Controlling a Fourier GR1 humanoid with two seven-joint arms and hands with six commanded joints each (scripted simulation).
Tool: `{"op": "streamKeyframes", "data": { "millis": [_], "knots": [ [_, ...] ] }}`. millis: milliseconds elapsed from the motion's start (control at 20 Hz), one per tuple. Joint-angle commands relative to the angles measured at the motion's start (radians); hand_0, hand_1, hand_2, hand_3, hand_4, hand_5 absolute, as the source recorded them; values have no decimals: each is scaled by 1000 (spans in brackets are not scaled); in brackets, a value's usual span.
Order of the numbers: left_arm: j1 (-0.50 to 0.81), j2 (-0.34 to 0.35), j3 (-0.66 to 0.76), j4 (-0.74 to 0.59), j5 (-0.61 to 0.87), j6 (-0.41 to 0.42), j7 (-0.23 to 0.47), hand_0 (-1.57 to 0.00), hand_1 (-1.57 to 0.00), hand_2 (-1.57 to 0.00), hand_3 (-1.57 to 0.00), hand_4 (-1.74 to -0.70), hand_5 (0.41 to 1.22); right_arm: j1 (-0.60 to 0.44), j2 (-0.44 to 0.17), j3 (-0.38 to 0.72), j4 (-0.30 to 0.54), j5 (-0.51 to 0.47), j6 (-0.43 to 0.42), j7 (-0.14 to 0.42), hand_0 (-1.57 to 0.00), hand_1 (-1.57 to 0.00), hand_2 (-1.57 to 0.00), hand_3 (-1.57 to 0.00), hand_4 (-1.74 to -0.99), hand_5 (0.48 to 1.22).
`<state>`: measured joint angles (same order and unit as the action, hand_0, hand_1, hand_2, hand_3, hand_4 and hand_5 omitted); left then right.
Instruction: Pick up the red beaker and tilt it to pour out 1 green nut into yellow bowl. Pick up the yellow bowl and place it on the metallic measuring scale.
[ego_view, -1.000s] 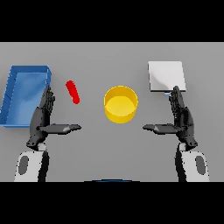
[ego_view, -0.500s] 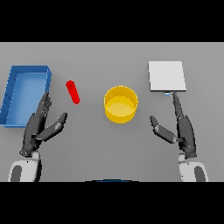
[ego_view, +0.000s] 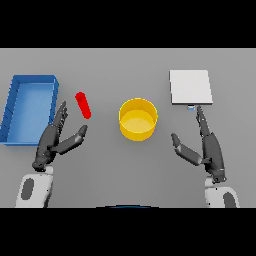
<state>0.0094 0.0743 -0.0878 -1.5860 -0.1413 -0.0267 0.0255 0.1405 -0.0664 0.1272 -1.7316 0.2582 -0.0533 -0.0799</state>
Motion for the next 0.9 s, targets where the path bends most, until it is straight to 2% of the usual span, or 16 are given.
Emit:
{"op": "streamKeyframes", "data": {
  "millis": [0, 50, 300, 350, 400, 600, 700, 850],
  "knots": [
    [-26, 0, 2, 37, -10, 2, -9, 1, 1, 1, 1, -1219, 622, -5, 1, 0, 16, 3, -1, -4, 1, 1, 1, 1, -1246, 627],
    [-68, -3, 9, 86, -23, 16, -4, 1, 1, 1, 1, -1222, 626, -7, 0, -6, 17, -4, -1, -12, 1, 1, 1, 1, -1256, 631],
    [-185, -6, 39, 247, -33, 29, -58, 1, 1, 1, 1, -1255, 660, -10, 3, -11, 6, -17, -1, -16, 1, 1, 1, 1, -1281, 635],
    [-196, -6, 46, 269, -33, 35, -78, 1, 1, 1, 1, -1262, 668, 8, 3, -8, 2, -18, 4, -33, 1, 1, 1, 1, -1278, 634],
    [-215, -2, 52, 291, -36, 38, -89, 1, 1, 1, 1, -1267, 673, 2, 4, -6, 5, -15, 2, -23, 1, 1, 1, 1, -1274, 635],
    [-304, -8, 77, 409, -31, 41, -94, 1, 1, 1, 1, -1287, 685, -15, -1, -22, 19, -28, 3, -7, 1, 1, 1, 1, -1269, 638],
    [-347, -12, 79, 447, -37, 44, -93, 1, 1, 1, 1, -1298, 689, 8, -1, -11, 3, -22, 8, -29, 1, 1, 1, 1, -1270, 642],
    [-383, -6, 85, 498, -48, 49, -110, 1, 1, 1, 1, -1293, 686, -3, -5, -19, 8, -22, 3, -27, 1, 1, 1, 1, -1267, 644]
  ]
}}
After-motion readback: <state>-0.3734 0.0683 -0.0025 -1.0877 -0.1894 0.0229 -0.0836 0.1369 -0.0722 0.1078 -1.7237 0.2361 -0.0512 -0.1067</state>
